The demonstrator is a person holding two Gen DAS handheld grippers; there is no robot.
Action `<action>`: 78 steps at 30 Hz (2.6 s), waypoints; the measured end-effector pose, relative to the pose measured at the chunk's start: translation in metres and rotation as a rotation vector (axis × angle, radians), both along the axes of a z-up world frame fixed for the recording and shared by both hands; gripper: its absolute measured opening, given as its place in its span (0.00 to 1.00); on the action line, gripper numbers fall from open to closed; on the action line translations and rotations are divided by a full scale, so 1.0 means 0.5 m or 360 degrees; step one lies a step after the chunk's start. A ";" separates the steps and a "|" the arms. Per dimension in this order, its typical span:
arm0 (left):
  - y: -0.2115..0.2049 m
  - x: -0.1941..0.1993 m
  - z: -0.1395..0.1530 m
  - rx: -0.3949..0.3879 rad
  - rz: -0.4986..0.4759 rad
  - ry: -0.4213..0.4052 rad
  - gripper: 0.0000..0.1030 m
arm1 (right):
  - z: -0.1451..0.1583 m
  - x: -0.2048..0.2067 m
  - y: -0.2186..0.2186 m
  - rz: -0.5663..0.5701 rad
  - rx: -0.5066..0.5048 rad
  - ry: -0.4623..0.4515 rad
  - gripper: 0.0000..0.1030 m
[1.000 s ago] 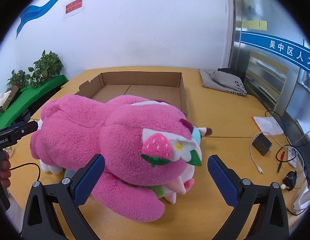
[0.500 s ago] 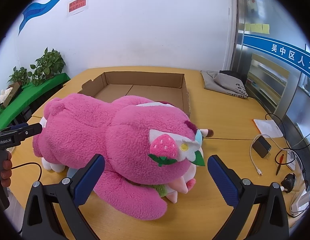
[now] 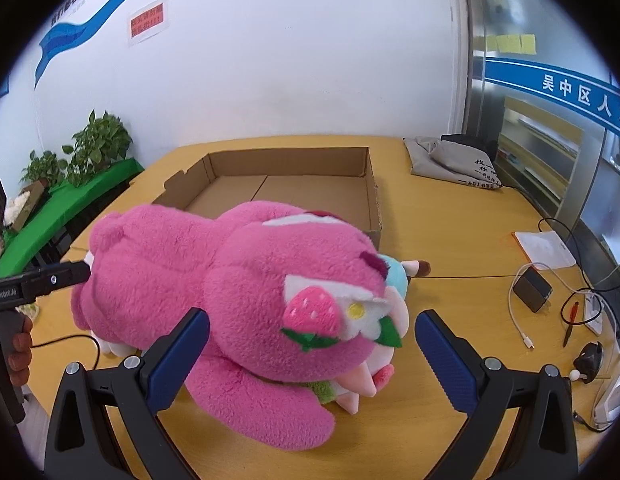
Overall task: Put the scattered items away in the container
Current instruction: 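Close the left gripper on the bear's body while the right gripper grips its head, then lift the pink bear with both grippers and lower it into the cardboard box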
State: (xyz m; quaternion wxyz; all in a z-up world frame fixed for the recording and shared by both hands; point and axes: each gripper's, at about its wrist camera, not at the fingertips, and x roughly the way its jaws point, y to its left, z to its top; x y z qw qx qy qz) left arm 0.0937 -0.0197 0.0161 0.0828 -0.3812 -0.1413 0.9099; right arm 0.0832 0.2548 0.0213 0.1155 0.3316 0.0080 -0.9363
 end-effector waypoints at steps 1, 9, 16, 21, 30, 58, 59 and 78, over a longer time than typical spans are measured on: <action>0.001 -0.008 0.001 -0.0007 -0.0005 -0.0002 1.00 | 0.001 -0.007 0.006 -0.0010 -0.0023 -0.0002 1.00; -0.005 -0.092 -0.032 0.0122 -0.0106 -0.0088 1.00 | -0.044 -0.086 -0.004 -0.0026 0.0028 -0.0130 1.00; 0.002 -0.101 -0.037 0.0135 -0.0216 -0.0086 0.72 | -0.066 -0.124 0.007 0.0073 -0.0128 -0.0197 0.78; -0.008 -0.090 -0.034 0.0215 -0.0234 -0.0102 0.50 | -0.067 -0.118 0.007 0.0117 -0.0198 -0.0190 0.63; -0.003 -0.030 0.014 0.0314 -0.0217 0.0046 0.38 | -0.029 -0.079 -0.008 0.0166 -0.0159 -0.0077 0.42; -0.065 -0.419 0.173 0.0153 -0.0161 0.0306 0.38 | 0.142 -0.445 -0.138 0.0073 -0.0135 0.0212 0.41; -0.063 -0.440 0.168 0.0157 -0.0154 0.0292 0.38 | 0.140 -0.464 -0.137 0.0067 -0.0134 0.0214 0.41; -0.036 -0.790 -0.154 0.0102 -0.0258 -0.0244 0.16 | -0.151 -0.784 -0.098 -0.0169 0.0001 -0.0322 0.42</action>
